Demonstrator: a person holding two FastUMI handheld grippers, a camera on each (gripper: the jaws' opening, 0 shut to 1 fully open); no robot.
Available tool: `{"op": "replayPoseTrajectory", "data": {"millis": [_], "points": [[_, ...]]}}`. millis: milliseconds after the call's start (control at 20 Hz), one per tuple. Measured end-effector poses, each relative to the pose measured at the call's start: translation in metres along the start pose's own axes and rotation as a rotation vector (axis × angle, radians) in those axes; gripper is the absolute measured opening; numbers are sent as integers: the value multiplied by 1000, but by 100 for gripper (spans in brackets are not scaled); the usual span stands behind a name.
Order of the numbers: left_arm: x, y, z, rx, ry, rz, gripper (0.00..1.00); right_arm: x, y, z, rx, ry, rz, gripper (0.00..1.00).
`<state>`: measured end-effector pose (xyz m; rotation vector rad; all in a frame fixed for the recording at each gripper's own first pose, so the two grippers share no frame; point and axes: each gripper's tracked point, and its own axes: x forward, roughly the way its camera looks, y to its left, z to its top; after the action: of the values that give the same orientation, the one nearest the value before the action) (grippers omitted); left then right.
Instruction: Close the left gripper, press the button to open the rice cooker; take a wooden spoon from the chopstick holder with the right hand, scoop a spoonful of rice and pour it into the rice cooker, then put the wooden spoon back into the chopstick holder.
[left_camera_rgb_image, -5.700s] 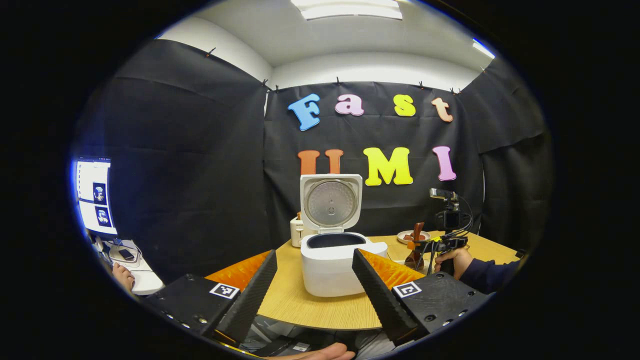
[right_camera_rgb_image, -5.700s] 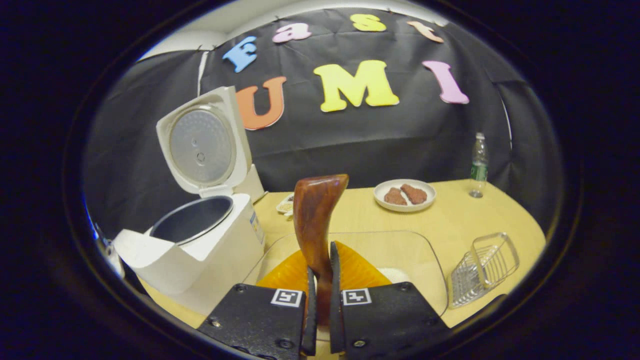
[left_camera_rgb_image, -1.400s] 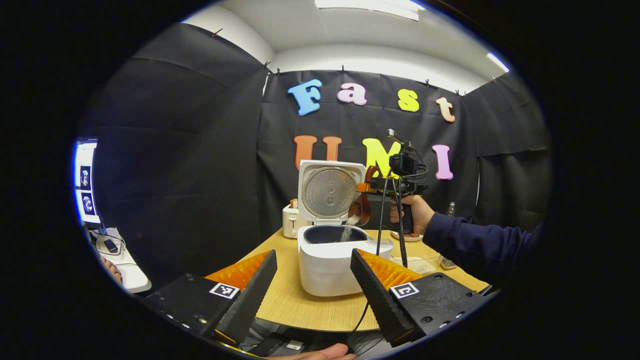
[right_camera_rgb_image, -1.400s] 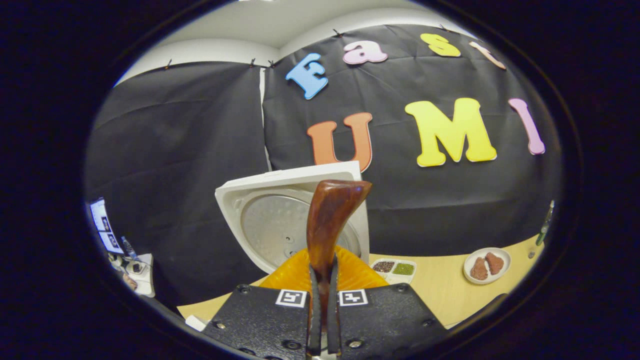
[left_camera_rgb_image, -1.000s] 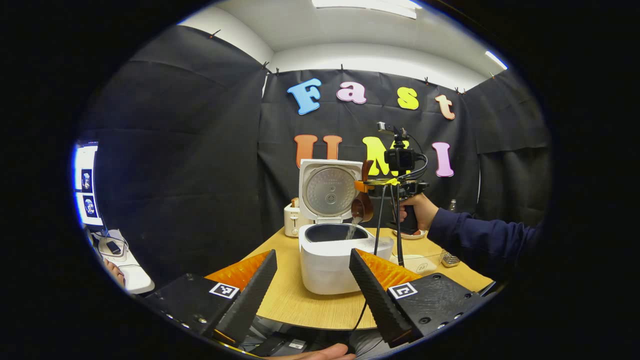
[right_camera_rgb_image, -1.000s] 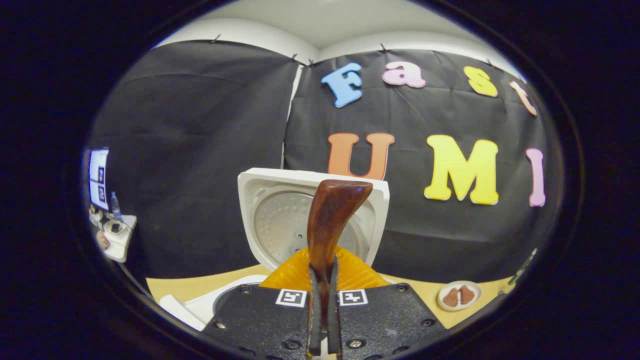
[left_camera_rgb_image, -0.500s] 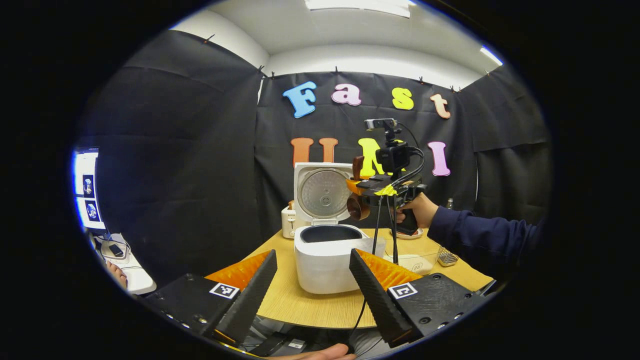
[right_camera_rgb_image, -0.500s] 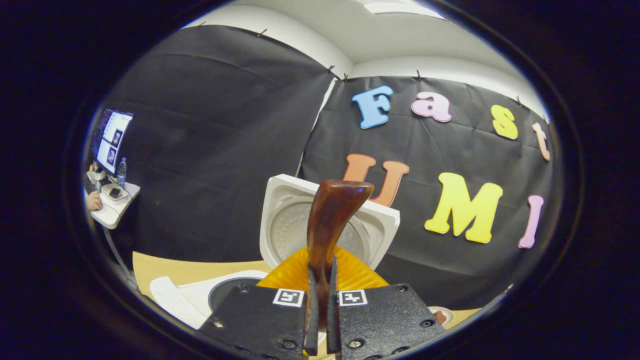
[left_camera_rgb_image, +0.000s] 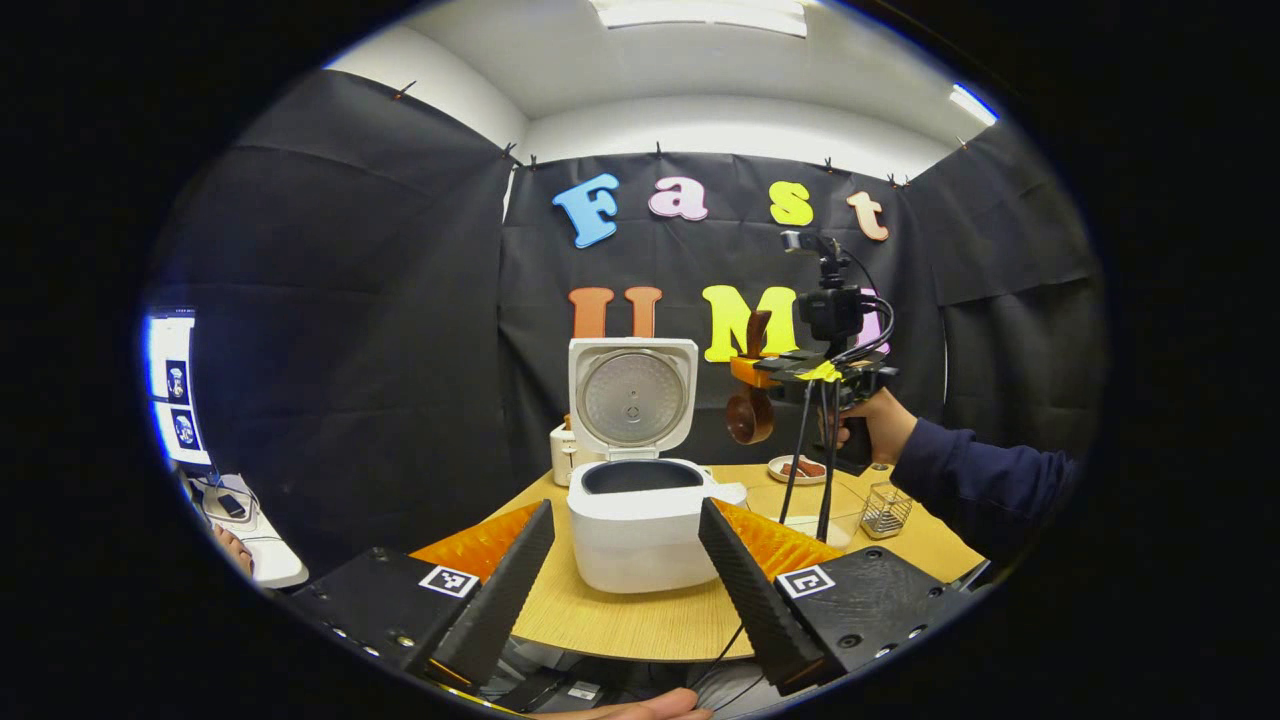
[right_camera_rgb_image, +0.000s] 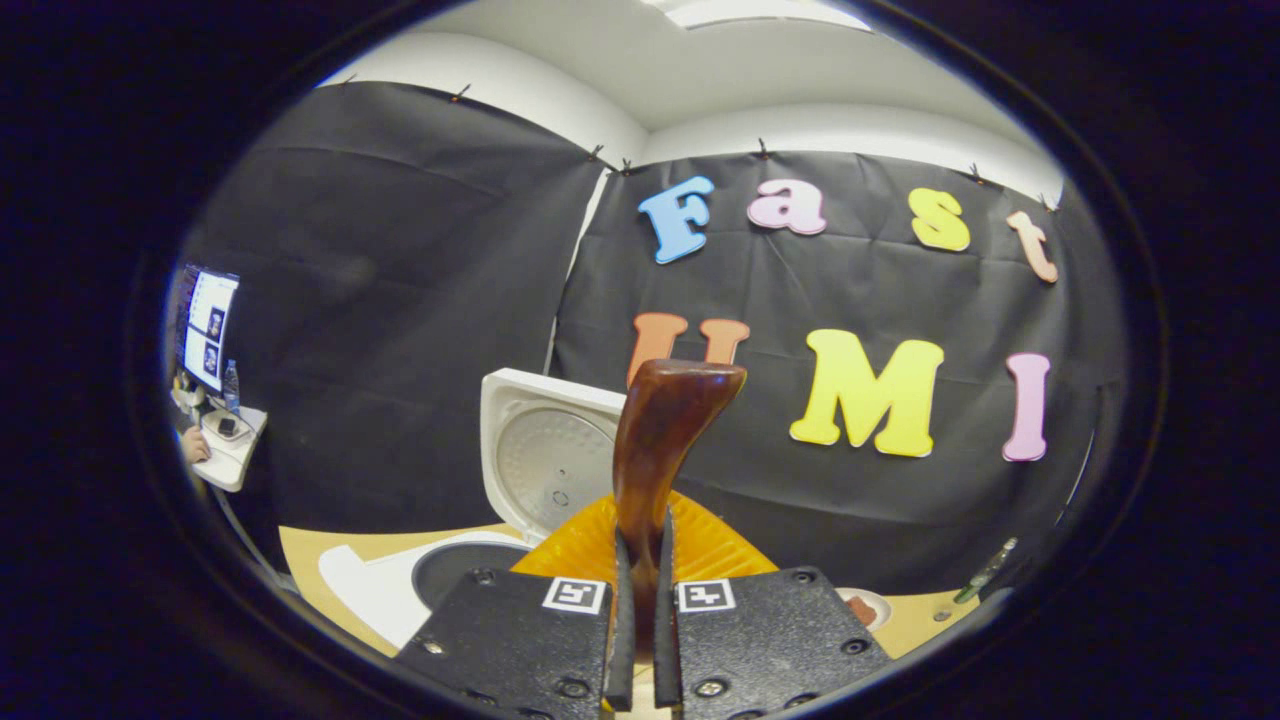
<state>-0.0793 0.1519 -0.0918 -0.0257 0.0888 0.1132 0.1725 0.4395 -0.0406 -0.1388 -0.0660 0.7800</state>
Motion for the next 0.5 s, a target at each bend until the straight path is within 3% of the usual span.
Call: {"op": "replayPoseTrajectory", "data": {"millis": [500], "points": [[19, -57, 5, -32, -21, -62, 93, -90, -120, -34, 172, 83, -161, 14]]}}
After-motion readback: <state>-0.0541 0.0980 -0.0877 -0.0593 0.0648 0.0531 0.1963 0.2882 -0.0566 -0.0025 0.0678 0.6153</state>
